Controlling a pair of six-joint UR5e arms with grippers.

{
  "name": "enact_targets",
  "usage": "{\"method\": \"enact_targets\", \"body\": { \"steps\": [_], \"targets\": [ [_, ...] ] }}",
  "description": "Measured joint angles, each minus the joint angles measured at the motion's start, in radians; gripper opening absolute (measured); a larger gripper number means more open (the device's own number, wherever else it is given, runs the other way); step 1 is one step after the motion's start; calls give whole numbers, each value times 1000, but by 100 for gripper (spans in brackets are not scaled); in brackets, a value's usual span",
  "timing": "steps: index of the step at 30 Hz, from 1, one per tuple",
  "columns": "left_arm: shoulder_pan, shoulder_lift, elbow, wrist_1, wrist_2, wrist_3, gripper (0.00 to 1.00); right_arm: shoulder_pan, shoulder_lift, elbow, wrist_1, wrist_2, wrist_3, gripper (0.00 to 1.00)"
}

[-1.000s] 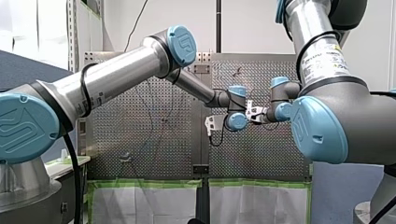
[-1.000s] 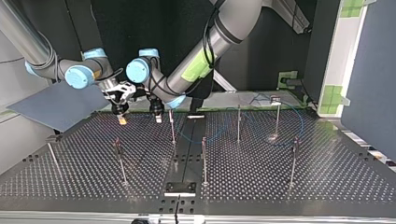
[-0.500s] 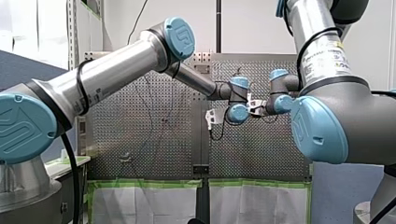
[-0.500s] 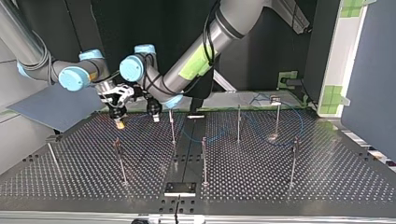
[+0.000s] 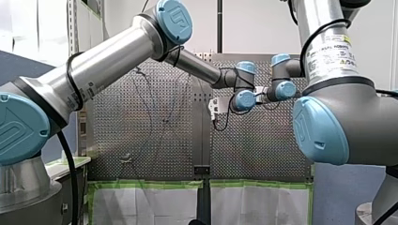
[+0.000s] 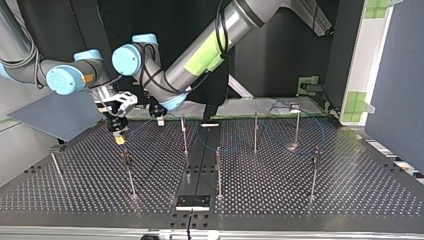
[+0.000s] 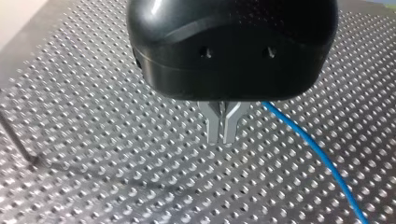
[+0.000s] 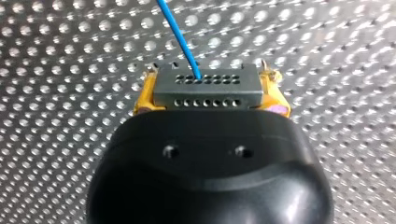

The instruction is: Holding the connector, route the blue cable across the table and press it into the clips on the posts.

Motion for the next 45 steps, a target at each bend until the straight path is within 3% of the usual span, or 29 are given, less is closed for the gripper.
{"method": "enact_targets", "body": {
  "steps": [12, 21, 28, 35, 41, 45],
  "targets": [
    [-13, 103, -101, 87, 11, 33, 2, 9, -97, 20, 2, 17, -2, 0],
    [3, 171, -109, 131, 42, 64, 2, 3, -167, 20, -3, 19, 6, 0],
    [11, 187, -84, 184, 59, 122, 2, -5, -176, 20, -15, 21, 18, 0],
    [49, 187, -35, 151, 99, 145, 2, -10, -176, 17, -46, 17, 42, 0],
    [61, 187, -15, 130, 115, 153, 2, -13, -175, -2, -57, -17, 51, 0],
    [63, 187, -14, 131, 120, 158, 2, -13, -175, -23, -37, -37, 54, 0]
  ]
}}
